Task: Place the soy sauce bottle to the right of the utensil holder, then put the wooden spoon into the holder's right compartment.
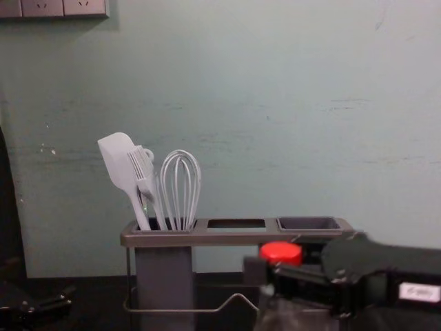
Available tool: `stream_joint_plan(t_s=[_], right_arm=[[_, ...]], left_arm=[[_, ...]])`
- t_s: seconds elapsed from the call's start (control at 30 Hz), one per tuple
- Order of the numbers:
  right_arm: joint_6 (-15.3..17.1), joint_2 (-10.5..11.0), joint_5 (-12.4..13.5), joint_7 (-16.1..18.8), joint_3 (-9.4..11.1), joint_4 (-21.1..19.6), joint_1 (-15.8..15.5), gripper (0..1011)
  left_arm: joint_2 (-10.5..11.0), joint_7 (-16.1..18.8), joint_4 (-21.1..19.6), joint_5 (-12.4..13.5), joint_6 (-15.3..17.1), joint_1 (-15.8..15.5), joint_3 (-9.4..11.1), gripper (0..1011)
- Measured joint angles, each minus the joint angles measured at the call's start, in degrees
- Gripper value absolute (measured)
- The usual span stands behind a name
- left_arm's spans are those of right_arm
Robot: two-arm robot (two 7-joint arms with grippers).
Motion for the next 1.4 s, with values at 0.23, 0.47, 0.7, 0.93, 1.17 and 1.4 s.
stream_joint_plan(t_s=[0.23,0.47,0.7,0.93,1.17,1.4], right_arm=[[-0.2,4.8,1.9,-2.0,4.1,-6.3,-4.9,392],[-3.0,12.1,4.3,-5.5,13.2,-12.6,-15.0,392],[-5.1,14.5,5.6,-8.0,20.1,-11.6,-21.0,392],[-5.3,12.8,5.4,-7.8,21.1,-7.0,-18.5,392],[-3.5,9.1,3.2,-6.9,18.6,-1.4,-12.0,392],[-1.7,5.1,0.8,-6.2,15.8,4.5,-5.5,392]], left_arm=[[0.0,0.0,0.0,0.0,0.0,0.0,0.0,1005],[0.0,0.0,0.0,0.0,0.0,0.0,0.0,1005],[0.0,0.0,0.0,0.0,0.0,0.0,0.0,1005],[0.0,0.0,0.0,0.0,0.0,0.0,0.0,1005],[0.0,0.0,0.0,0.0,0.0,0.0,0.0,1005],[0.0,0.0,0.0,0.0,0.0,0.0,0.0,1005]])
